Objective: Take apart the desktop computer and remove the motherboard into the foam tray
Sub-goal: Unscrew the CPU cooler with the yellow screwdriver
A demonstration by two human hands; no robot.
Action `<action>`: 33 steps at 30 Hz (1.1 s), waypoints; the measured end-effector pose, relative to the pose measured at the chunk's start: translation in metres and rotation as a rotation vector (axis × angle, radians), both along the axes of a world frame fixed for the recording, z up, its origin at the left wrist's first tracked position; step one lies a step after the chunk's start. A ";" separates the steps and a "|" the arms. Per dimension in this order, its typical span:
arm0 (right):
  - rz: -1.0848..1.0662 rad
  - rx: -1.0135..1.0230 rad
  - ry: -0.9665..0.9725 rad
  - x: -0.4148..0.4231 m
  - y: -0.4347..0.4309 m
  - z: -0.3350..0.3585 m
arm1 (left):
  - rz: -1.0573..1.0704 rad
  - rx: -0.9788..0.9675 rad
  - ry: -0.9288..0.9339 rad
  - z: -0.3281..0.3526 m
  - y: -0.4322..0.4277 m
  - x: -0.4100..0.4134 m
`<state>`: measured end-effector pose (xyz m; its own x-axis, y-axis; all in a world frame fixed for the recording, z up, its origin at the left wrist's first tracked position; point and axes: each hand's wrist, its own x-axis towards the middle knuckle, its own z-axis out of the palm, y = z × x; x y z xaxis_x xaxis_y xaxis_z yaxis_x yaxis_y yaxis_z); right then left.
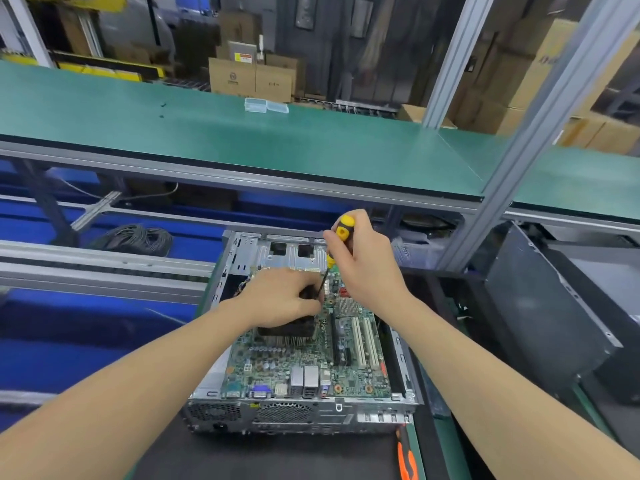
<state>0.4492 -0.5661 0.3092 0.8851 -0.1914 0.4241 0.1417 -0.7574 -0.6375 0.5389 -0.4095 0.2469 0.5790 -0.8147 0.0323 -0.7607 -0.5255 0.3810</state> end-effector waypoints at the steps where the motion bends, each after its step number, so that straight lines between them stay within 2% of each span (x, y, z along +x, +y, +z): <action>1: 0.006 0.001 0.000 0.000 0.000 0.000 | -0.001 0.002 0.000 0.000 0.000 0.000; 7: 0.064 0.013 0.036 -0.001 -0.001 0.000 | 0.005 -0.008 0.064 0.001 0.000 -0.001; 11: 0.055 -0.043 0.059 0.000 -0.004 0.009 | 0.031 -0.022 0.006 -0.003 0.001 -0.001; 16: 0.066 -0.089 0.235 0.005 -0.004 0.039 | 0.029 -0.240 -0.025 -0.001 0.000 0.001; 18: 0.044 -0.208 0.320 0.009 -0.002 0.050 | 0.034 -0.228 -0.024 -0.001 -0.004 0.003; 22: -0.090 -0.620 0.411 0.017 0.006 0.064 | 0.070 -0.295 0.014 -0.006 -0.008 0.005; 24: -0.134 -0.700 0.463 0.023 0.008 0.071 | 0.054 -0.301 0.015 -0.006 -0.009 0.006; 27: -0.085 -0.647 0.576 0.032 0.009 0.074 | 0.054 -0.211 0.010 -0.005 -0.010 0.008; 30: -0.011 -0.607 0.606 0.038 0.008 0.074 | 0.060 0.026 -0.122 -0.010 -0.013 0.006; 33: 0.083 -0.653 0.634 0.041 0.002 0.078 | 0.065 0.100 -0.193 -0.012 -0.015 0.008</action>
<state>0.4901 -0.5646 0.3877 0.9895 -0.0090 -0.1443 -0.0183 -0.9979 -0.0629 0.5470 -0.4245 0.2351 0.6215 -0.7804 0.0686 -0.7776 -0.6038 0.1755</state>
